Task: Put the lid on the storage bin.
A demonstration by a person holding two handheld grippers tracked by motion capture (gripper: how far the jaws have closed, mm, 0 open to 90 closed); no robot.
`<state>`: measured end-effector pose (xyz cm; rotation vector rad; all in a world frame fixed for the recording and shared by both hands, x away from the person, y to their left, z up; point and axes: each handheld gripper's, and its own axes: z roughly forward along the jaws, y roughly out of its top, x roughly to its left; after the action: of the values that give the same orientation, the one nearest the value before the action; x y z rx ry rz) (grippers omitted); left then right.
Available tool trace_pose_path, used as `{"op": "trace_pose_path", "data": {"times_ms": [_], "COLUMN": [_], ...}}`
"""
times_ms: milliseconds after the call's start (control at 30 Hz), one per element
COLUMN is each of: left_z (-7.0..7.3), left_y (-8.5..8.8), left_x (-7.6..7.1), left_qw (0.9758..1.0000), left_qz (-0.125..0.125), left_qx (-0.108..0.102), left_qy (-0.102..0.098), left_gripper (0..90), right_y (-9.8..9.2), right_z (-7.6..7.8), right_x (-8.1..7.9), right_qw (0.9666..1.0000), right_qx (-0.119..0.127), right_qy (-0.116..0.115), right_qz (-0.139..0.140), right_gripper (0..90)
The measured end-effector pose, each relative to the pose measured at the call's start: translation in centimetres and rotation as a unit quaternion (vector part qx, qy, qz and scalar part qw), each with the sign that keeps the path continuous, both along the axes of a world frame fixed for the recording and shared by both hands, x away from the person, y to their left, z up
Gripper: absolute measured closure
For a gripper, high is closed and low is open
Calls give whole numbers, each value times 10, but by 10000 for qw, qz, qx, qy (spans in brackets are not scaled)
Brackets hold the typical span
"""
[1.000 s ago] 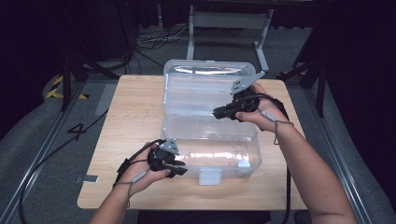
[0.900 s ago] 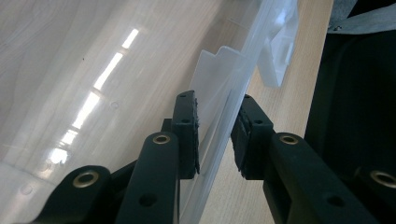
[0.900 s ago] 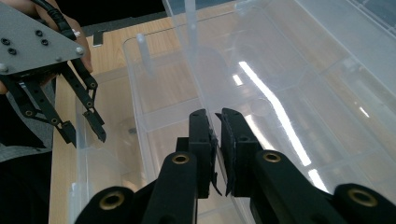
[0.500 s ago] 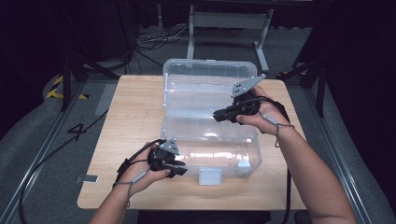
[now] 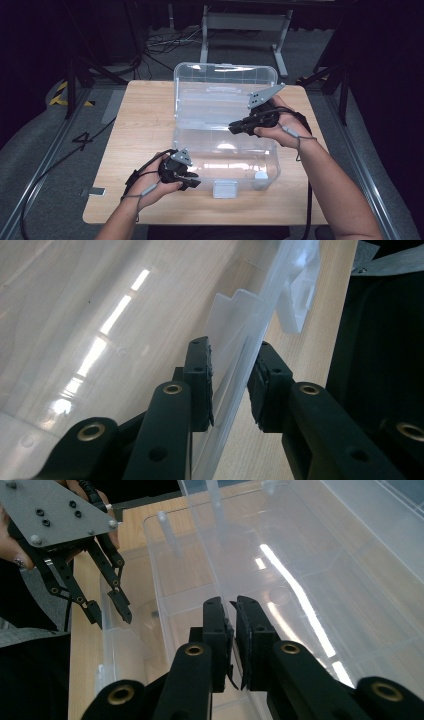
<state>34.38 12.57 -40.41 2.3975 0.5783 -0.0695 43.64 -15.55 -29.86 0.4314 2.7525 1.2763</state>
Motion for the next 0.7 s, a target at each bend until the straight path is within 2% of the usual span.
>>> {"op": "trace_pose_path", "data": {"times_ms": [700], "left_z": [0], "left_y": [0], "left_x": [0], "left_qw": [10000], "left_qz": [10], "left_qx": [-3], "left_qy": [3], "left_gripper": [728], "right_y": [1], "right_z": [-3], "right_x": [-15], "right_qw": [9999], "right_qx": [-86], "right_qy": [-97], "right_qz": [108], "right_gripper": [848]}}
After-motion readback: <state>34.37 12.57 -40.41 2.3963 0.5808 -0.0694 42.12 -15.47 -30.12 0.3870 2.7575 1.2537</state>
